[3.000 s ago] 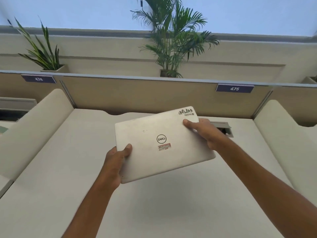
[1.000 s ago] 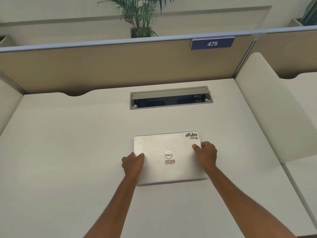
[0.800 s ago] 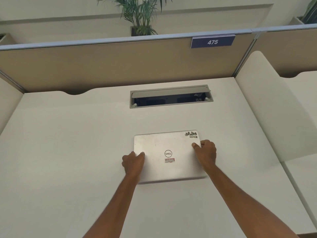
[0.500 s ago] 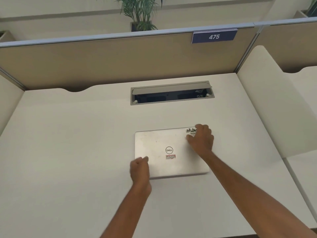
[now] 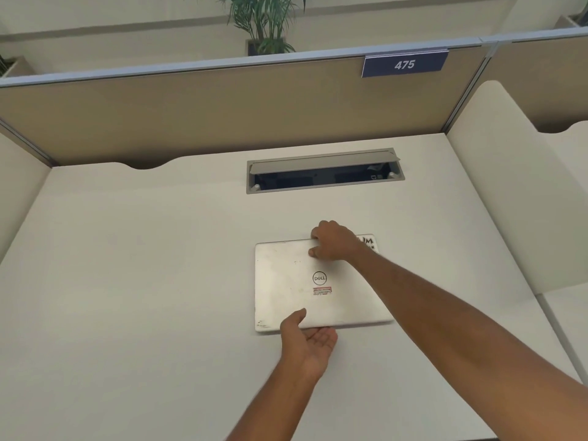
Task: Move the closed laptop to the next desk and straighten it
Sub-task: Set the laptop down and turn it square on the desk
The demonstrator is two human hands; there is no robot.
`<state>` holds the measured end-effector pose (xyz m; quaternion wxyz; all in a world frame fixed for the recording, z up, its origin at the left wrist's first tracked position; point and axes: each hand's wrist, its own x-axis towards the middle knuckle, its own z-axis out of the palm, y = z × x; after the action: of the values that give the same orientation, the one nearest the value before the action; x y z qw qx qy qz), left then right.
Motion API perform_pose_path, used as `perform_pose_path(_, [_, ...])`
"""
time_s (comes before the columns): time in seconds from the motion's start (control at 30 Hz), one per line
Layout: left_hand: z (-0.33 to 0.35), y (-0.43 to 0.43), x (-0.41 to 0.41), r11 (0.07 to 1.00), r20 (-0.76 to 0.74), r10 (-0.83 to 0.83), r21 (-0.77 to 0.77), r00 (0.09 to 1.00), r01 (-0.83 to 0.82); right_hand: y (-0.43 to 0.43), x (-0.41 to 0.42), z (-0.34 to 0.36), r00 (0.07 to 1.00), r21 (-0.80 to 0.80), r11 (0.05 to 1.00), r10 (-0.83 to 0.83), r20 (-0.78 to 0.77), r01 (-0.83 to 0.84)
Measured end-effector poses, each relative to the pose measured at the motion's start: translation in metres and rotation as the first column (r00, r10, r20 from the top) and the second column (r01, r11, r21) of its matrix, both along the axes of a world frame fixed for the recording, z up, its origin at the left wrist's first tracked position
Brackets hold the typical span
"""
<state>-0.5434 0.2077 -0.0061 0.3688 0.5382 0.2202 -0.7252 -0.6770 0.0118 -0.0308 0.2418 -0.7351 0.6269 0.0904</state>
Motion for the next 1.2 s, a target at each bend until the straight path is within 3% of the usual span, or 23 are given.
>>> perform_pose_path(0.33, [-0.003, 0.011, -0.007, 0.997, 0.005, 0.066, -0.033, 0.998, -0.066, -0.002, -0.003, -0.002, 0.995, 0.026, 0.996, -0.082, 0.048, 0.081])
perform_pose_path(0.6, [-0.009, 0.003, 0.0, 0.996, 0.181, 0.023, -0.087, 0.983, -0.008, 0.007, -0.034, -0.005, 0.949, 0.066, 0.961, -0.277, 0.151, 0.27])
perform_pose_path(1.03, [-0.017, -0.034, 0.029, 0.928, 0.472, -0.045, -0.307, 0.881, 0.212, 0.059, -0.077, -0.019, 0.687, 0.21, 0.762, -0.644, 0.337, 0.612])
perform_pose_path(1.2, [-0.009, -0.046, 0.039, 0.883, 0.531, -0.129, -0.323, 0.837, 0.341, 0.081, -0.082, -0.022, 0.586, 0.293, 0.705, -0.704, 0.4, 0.646])
